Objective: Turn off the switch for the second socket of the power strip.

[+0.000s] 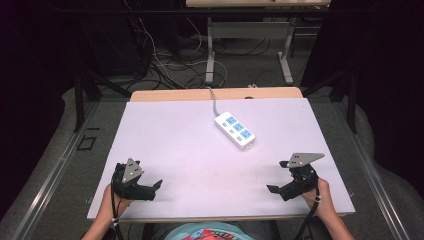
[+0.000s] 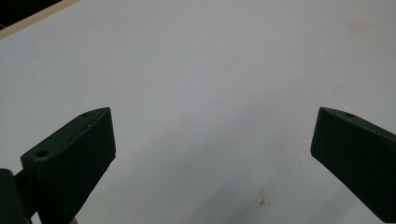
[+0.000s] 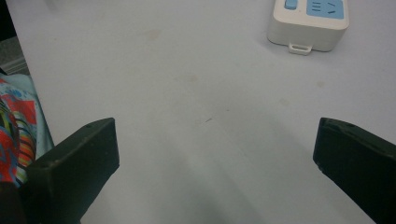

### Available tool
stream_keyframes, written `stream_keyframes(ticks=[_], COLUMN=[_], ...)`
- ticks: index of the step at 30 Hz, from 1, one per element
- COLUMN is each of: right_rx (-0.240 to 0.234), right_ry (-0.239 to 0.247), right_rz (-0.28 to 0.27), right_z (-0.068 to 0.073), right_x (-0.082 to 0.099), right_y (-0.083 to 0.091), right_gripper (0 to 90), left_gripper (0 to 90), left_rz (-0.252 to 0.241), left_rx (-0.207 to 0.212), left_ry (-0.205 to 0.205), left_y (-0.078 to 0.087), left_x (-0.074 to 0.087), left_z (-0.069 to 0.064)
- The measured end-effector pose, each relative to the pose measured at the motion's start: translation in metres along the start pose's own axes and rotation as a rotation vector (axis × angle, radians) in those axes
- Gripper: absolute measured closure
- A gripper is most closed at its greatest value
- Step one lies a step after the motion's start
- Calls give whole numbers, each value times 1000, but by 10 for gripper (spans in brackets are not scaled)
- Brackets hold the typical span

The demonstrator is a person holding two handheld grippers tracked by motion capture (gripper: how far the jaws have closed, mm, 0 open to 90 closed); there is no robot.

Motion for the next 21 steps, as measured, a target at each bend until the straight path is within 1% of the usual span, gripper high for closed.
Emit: stream_keyframes(ticks=[1, 5, 6, 7, 8, 9, 11, 12, 14, 15, 16, 17, 18, 20, 21], right_rx=[-4, 0, -3, -10, -4, -11, -8, -11, -11, -12, -12, -11, -16, -7, -12], right_ry=[0, 5, -1, 3, 4, 0, 10, 20, 18, 19, 27, 26, 28, 33, 37], right_rz=[0, 0, 3, 16, 2, 12, 10, 16, 5, 14, 15, 9, 25, 10, 15], right_z=[0, 0, 1, 1, 1, 2, 2, 2, 3, 4, 3, 3, 3, 3, 3], right_x=[0, -1, -1, -1, -2, -2, -4, -5, -7, -8, -9, -10, -10, -14, -15], right_y=[0, -1, -1, -1, -2, -2, -3, -4, -5, -6, -6, -7, -6, -8, -8], right_gripper=[0, 0, 0, 0, 0, 0, 0, 0, 0, 0, 0, 0, 0, 0, 0], left_gripper=[0, 0, 0, 0, 0, 0, 0, 0, 0, 0, 0, 0, 0, 0, 0], left_rz=[-6, -1, -1, 0, 0, -3, 3, -2, 5, 7, 9, 9, 3, 6, 5], left_rx=[-3, -1, -1, -1, 1, 0, 3, 2, 4, 4, 4, 5, 2, 3, 2], left_ry=[-2, -3, -3, -3, 1, -1, -4, -2, -5, -8, -7, -6, -5, -8, -6], left_y=[-1, 0, 0, 0, 0, 0, 0, -1, -2, -1, -1, -2, -2, -2, -2], left_x=[0, 0, 0, 0, 0, 0, 0, 0, 0, 0, 0, 0, 0, 0, 0], left_z=[0, 0, 0, 0, 0, 0, 0, 0, -1, 0, -1, -1, -1, -1, -1])
Point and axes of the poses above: each handheld gripper's, and its own axes: y roughly backward along the jaws, x roughly out of its underside, z roughly to its left, the point moved 8 cm from there along -y, roughly forward along the jaws, and after that the axes turned 4 degrees about x, right-handed, at the moved point
